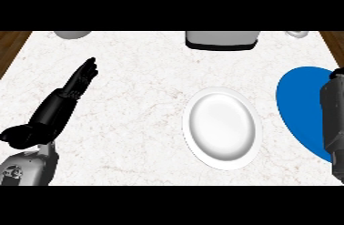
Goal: Pick the lemon from the plate and place it in the plate
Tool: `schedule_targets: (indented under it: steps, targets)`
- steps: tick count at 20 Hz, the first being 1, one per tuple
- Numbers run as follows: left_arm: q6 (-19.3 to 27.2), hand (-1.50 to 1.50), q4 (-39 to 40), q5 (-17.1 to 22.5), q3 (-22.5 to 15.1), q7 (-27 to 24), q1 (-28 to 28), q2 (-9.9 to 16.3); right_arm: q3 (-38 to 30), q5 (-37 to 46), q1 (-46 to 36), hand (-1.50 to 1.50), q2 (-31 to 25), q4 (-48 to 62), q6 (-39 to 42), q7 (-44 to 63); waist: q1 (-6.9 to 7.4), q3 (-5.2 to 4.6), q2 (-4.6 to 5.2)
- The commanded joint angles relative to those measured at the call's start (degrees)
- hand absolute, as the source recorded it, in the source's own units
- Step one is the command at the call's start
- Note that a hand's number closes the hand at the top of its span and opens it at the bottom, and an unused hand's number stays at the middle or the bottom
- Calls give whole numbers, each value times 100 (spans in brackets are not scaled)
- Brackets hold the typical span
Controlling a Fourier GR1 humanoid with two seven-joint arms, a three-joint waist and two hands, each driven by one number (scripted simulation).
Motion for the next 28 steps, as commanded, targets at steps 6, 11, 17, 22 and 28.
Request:
schedule_targets:
  steps: [6,11,17,22,28]
  targets:
    - [-130,0,-243,97,48,148,88,89,-623,114,536,-150,475,-205,-1480,1053,59,-2,-28]
    - [79,0,-58,-160,-157,-4,134,-170,-703,122,761,-150,667,-551,-2312,408,-26,-4,-32]
    - [-76,0,-209,-3,-18,-1,157,-33,-600,296,479,-150,792,-970,-3074,-88,35,-2,-44]
    - [-83,0,62,-13,-6,-114,148,-75,-685,-245,336,-150,1490,-1785,-4195,-496,-39,-7,-75]
    - [-50,0,61,-30,116,-24,109,4,-107,-1093,735,-150,1729,-2396,-5303,-734,-64,-8,-101]
